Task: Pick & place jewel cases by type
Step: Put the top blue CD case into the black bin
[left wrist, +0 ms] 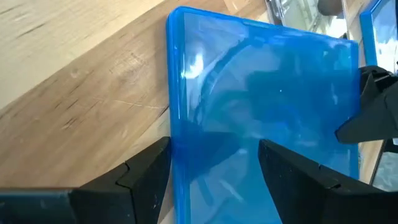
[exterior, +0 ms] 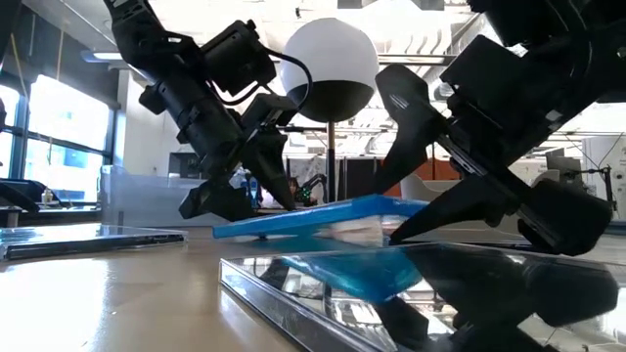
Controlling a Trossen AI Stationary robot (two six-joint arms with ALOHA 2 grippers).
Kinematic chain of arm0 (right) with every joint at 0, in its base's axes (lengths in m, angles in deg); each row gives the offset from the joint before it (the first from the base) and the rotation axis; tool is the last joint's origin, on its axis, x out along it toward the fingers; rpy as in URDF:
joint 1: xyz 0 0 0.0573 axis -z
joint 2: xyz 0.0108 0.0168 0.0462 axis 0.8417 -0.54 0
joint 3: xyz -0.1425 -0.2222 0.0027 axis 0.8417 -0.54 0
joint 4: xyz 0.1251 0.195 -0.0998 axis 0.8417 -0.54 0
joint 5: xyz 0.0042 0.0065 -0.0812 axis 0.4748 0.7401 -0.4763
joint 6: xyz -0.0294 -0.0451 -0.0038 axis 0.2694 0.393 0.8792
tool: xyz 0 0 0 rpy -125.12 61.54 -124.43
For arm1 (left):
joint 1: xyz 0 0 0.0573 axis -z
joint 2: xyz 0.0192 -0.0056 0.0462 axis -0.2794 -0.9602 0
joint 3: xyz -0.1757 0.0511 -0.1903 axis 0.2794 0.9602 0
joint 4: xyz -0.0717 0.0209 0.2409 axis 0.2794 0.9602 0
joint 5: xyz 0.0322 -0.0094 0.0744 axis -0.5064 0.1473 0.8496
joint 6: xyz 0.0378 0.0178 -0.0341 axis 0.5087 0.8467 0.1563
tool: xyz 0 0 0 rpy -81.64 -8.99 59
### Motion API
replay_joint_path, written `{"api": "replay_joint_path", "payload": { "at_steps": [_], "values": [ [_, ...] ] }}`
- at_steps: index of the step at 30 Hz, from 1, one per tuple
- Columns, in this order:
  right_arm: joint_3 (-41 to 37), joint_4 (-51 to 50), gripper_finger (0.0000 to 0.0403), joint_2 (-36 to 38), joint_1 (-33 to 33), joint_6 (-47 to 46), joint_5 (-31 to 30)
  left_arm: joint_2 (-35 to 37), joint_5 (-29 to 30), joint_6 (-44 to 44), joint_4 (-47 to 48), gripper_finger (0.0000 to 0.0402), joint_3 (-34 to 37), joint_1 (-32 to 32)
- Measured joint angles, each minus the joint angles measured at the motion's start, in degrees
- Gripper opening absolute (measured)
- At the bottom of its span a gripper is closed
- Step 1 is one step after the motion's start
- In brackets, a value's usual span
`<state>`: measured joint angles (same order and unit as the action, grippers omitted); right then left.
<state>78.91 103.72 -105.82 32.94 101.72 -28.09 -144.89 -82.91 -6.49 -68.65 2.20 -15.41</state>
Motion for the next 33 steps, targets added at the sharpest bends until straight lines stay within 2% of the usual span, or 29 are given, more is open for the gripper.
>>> {"api": "replay_joint_path", "payload": {
  "at_steps": [3, 12, 18, 26, 33],
  "values": [
    [0.0, 0.4, 0.0165, -0.1, 0.0, -0.1, -2.6, 0.0, 0.0, 0.0, 0.0, 0.0241, 0.0, 0.0],
    [-0.1, 0.5, 0.0082, -0.1, -2.2, -2.4, -7.1, 0.1, -1.1, 4.5, -0.2, 0.0241, -0.4, -2.4],
    [-0.2, 0.3, 0.0058, -0.3, -5.6, -2.8, -19.1, 0.1, -5.4, 8.9, -0.4, 0.0241, -2.5, -7.6],
    [-0.3, 0.7, 0.0052, -0.4, -9.0, -2.9, -30.3, 0.2, -14.6, 15.3, -0.5, 0.0241, -7.7, -15.3],
    [-0.3, 1.3, 0.0033, -0.4, -9.6, -1.5, -47.0, 0.2, -18.2, 18.6, -0.4, 0.0241, -11.8, -18.6]
  ]
}}
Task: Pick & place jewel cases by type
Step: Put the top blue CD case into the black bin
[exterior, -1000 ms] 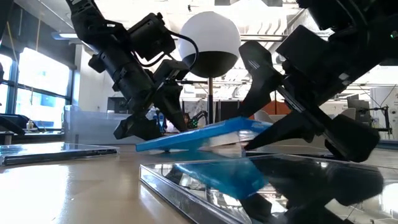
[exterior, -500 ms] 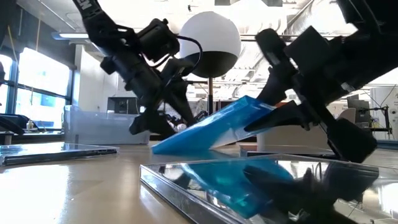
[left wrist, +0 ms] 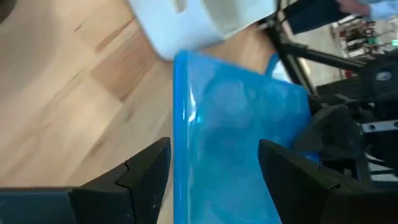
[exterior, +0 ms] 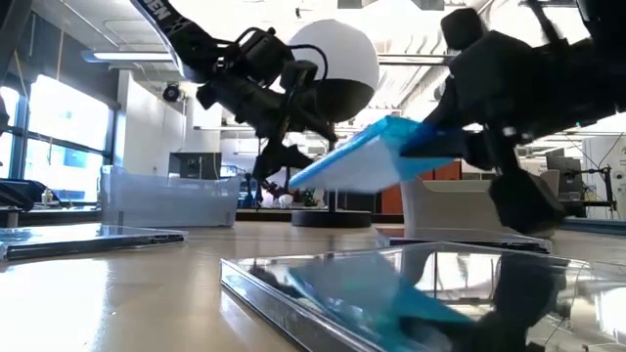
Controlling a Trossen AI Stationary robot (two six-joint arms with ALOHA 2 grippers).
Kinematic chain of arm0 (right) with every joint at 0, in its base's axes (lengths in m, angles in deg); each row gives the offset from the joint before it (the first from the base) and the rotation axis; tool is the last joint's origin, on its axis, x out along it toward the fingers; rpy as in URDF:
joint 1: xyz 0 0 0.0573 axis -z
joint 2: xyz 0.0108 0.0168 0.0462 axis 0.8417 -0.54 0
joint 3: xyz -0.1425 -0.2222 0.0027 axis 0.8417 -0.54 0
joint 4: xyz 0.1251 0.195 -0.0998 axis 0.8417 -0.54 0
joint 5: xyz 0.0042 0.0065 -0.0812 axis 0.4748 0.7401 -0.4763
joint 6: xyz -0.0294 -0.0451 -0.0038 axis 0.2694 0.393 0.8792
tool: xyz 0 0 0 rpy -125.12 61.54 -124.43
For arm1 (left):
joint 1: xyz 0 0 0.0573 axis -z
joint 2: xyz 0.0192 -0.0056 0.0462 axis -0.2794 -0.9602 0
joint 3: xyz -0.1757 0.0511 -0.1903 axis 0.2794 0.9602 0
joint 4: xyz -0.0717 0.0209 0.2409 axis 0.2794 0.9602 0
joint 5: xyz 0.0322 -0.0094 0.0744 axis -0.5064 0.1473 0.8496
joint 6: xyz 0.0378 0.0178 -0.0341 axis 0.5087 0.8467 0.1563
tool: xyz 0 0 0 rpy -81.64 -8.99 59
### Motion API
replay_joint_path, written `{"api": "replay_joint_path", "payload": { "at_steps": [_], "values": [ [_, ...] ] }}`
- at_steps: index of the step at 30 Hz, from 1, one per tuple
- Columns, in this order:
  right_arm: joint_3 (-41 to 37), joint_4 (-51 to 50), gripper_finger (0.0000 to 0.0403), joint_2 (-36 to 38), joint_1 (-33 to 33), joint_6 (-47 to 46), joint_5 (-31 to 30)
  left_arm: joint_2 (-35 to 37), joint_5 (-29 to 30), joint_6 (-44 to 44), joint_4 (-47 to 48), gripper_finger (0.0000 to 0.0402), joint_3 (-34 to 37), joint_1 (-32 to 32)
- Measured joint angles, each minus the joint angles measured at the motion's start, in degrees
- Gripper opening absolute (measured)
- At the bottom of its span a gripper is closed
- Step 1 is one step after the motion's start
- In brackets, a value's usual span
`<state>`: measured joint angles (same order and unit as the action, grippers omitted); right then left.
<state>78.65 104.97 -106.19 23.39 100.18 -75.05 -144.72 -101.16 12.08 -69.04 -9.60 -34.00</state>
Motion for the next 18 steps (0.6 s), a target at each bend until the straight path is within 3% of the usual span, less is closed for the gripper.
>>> {"api": "replay_joint_path", "payload": {
  "at_steps": [6, 16, 18],
  "values": [
    [0.0, 2.6, 0.0054, 0.8, 0.2, 6.0, -14.9, 0.0, -5.1, 1.9, 0.2, 0.0241, -3.0, -1.2],
    [0.0, 1.8, 0.0033, 15.2, 0.1, 2.3, -14.0, 0.3, -12.5, 4.8, -0.7, 0.0241, -4.5, -1.4],
    [0.2, 2.5, 0.0036, 18.4, 0.1, 3.0, -16.5, 0.2, -14.0, 7.2, 0.5, 0.0241, -4.3, -1.4]
  ]
}}
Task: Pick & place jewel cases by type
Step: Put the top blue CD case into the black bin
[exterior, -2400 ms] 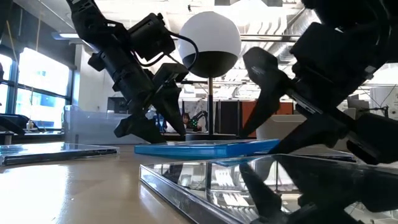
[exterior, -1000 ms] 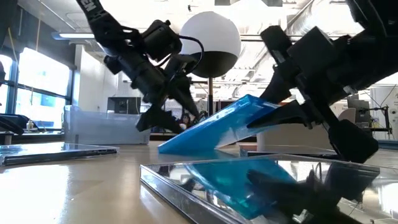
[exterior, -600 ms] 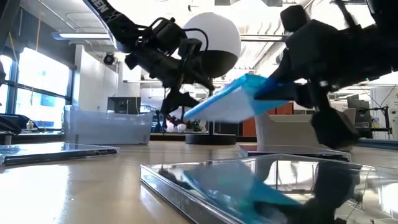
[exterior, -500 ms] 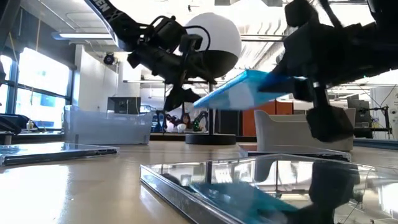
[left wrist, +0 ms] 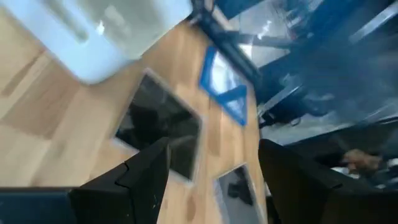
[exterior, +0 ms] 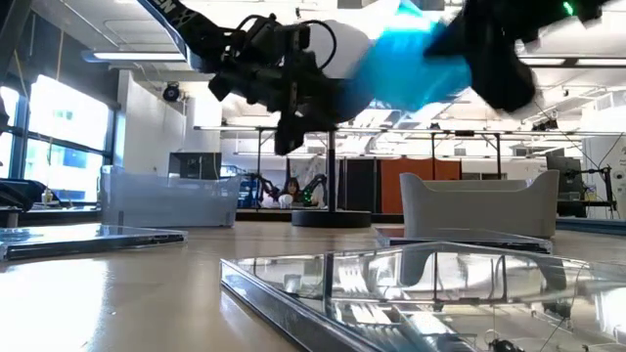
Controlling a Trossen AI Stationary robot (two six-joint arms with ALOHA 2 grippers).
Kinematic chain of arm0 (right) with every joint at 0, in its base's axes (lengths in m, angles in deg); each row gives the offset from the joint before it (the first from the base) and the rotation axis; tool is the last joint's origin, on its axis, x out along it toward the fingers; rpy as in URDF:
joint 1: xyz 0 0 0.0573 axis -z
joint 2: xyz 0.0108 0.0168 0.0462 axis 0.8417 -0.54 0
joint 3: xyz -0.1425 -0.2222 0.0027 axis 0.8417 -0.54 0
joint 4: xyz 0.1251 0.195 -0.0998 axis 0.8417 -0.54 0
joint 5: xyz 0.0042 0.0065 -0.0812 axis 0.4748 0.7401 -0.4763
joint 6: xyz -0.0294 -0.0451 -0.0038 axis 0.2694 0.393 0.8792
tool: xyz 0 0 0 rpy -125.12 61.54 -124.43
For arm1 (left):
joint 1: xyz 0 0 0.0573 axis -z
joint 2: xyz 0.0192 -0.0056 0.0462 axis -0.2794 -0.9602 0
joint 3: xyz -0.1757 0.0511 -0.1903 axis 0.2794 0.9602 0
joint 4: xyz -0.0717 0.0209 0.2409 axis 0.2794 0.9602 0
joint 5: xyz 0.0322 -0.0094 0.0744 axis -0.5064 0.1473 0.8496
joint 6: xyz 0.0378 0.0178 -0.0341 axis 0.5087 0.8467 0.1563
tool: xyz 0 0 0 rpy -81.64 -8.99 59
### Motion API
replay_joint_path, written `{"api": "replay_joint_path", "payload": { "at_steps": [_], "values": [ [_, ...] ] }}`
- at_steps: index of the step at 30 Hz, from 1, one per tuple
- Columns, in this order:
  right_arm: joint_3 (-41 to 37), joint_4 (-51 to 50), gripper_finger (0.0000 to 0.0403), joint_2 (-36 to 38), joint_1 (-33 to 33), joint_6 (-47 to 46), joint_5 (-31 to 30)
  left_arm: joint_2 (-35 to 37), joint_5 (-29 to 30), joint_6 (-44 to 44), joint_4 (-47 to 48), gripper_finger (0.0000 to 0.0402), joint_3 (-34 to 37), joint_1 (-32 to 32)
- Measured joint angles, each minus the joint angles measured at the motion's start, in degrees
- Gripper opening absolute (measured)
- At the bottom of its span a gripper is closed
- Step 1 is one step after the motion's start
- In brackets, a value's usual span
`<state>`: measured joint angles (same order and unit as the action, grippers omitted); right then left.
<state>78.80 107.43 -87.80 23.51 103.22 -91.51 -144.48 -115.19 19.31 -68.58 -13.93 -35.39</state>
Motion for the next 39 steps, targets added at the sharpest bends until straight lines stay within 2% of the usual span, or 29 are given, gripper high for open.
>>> {"api": "replay_joint_path", "payload": {
  "at_steps": [4, 9, 14, 18, 21, 25, 27, 30, 36, 39],
  "values": [
    [0.0, -0.6, 0.0059, 5.7, 0.1, -0.6, -0.1, -0.2, -2.1, 5.4, 2.3, 0.0241, 0.1, 0.7],
    [0.0, -2.7, 0.0054, 10.8, 0.0, -4.6, 0.1, -0.2, -4.2, 11.9, 7.3, 0.0241, 0.1, 0.8],
    [-0.1, -4.5, 0.0033, 13.1, 0.0, -4.7, 0.6, -0.2, -7.7, 14.1, 11.8, 0.0241, 0.1, 0.8],
    [-0.1, -4.7, 0.0041, 13.8, 0.0, -8.7, 0.6, -0.2, -10.9, 15.0, 17.2, 0.0241, 0.1, 0.8],
    [-0.1, -4.6, 0.0057, 14.0, 0.0, -9.3, 0.6, -0.2, -10.8, 16.2, 19.5, 0.0241, 0.1, 0.8],
    [-0.1, -5.3, 0.0052, 13.9, 0.0, -12.9, 0.6, 1.4, -9.6, 17.9, 21.5, 0.0241, 0.2, 0.8],
    [-0.1, -6.4, 0.0042, 13.9, -0.1, -15.9, 0.7, 3.3, -7.5, 18.5, 21.0, 0.0241, 0.0, 0.8],
    [-0.1, -9.4, 0.0034, 13.9, -0.3, -21.5, 0.7, 8.2, -1.4, 20.4, 23.6, 0.0241, 0.2, 0.9],
    [0.0, -19.3, 0.0052, 13.9, -0.3, -34.5, 1.0, 21.3, 14.9, 23.1, 30.8, 0.0241, 0.0, 2.0],
    [-0.1, -25.9, 0.0055, 13.9, -0.3, -44.1, 4.6, 27.9, 24.1, 23.0, 34.7, 0.0241, 0.1, 4.2]
  ]
}}
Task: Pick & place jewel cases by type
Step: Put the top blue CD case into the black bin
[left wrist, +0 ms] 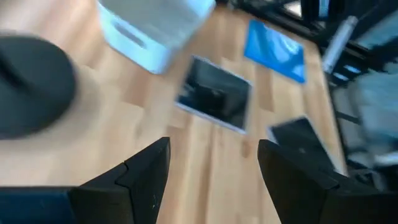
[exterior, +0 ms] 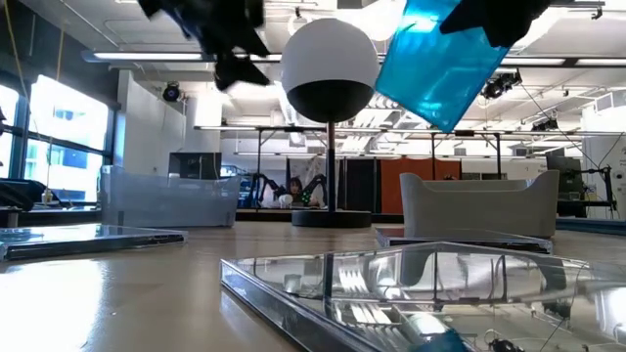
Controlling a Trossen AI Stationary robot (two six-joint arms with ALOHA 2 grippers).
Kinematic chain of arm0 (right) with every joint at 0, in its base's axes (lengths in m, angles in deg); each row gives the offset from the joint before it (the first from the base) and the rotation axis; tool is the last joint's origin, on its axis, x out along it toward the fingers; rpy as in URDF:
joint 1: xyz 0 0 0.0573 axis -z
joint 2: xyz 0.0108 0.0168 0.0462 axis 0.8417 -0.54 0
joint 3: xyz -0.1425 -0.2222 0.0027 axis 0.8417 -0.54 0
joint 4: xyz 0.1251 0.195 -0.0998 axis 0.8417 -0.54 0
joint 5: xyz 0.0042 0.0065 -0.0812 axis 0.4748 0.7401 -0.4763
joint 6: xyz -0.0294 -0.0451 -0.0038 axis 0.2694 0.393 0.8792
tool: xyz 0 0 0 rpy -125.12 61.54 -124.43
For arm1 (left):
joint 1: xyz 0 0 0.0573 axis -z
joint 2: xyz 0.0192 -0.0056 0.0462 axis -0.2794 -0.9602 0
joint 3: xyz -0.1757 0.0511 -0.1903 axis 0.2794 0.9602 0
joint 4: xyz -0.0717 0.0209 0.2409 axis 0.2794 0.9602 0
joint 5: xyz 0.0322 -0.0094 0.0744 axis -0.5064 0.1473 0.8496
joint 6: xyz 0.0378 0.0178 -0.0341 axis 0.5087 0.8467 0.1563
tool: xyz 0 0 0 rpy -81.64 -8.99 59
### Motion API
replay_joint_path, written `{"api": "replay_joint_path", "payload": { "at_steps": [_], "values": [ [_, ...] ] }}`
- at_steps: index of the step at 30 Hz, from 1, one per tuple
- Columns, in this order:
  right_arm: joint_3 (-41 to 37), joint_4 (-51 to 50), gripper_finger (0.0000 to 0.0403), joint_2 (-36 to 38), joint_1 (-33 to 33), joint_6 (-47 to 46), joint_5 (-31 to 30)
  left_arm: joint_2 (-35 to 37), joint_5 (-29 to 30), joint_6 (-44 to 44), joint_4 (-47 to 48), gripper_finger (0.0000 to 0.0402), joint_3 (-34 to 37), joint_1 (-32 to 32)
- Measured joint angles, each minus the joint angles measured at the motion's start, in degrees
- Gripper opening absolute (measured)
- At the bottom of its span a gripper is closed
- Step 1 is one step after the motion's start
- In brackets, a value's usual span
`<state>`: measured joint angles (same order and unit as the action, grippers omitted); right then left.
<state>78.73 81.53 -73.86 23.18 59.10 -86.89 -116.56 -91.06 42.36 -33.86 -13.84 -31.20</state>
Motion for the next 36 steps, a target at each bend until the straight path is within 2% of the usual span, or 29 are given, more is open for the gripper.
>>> {"api": "replay_joint_path", "payload": {
  "at_steps": [2, 4, 7, 10, 15, 18, 22, 25, 29, 33, 36],
  "values": [
    [0.0, -3.5, 0.0050, 0.0, 0.9, -6.2, 6.4, 3.7, 5.6, -0.3, 2.6, 0.0241, 0.0, 1.6],
    [0.0, -5.6, 0.0041, 0.0, 3.2, -11.0, 16.8, 6.9, 10.1, -0.6, 4.2, 0.0241, 0.0, 3.0],
    [0.0, -5.1, 0.0034, -0.7, 8.3, -12.6, 29.6, 10.9, 13.8, -0.7, 4.1, 0.0241, 0.0, 4.5],
    [0.0, 0.3, 0.0035, -2.0, 13.4, -5.8, 36.8, 14.0, 14.7, -0.8, 3.7, 0.0241, 0.0, 4.6],
    [0.0, 16.3, 0.0060, -3.8, 20.1, 13.3, 49.8, 17.3, 14.9, -2.2, 4.6, 0.0241, 0.0, 4.5],
    [0.1, 24.9, 0.0060, -4.6, 24.5, 20.7, 59.2, 19.3, 14.9, -3.5, 5.4, 0.0241, 0.0, 4.5],
    [0.1, 32.7, 0.0043, -7.7, 32.2, 23.0, 72.9, 21.5, 14.9, -3.5, 5.3, 0.0241, 0.0, 4.5],
    [0.1, 40.8, 0.0037, -12.7, 36.9, 22.4, 82.5, 23.1, 14.9, -3.5, 5.3, 0.0241, 0.0, 4.5],
    [4.9, 46.6, 0.0046, -21.1, 39.2, 26.6, 87.7, 24.5, 14.9, -3.5, 5.4, 0.0241, 0.0, 4.5],
    [14.9, 43.7, 0.0061, -29.8, 39.3, 36.2, 89.6, 24.9, 14.9, -3.5, 5.7, 0.0241, 0.0, 4.5],
    [23.7, 37.4, 0.0057, -34.7, 38.9, 41.7, 91.1, 25.0, 14.9, -3.6, 6.4, 0.0241, 0.0, 4.5]
  ]
}}
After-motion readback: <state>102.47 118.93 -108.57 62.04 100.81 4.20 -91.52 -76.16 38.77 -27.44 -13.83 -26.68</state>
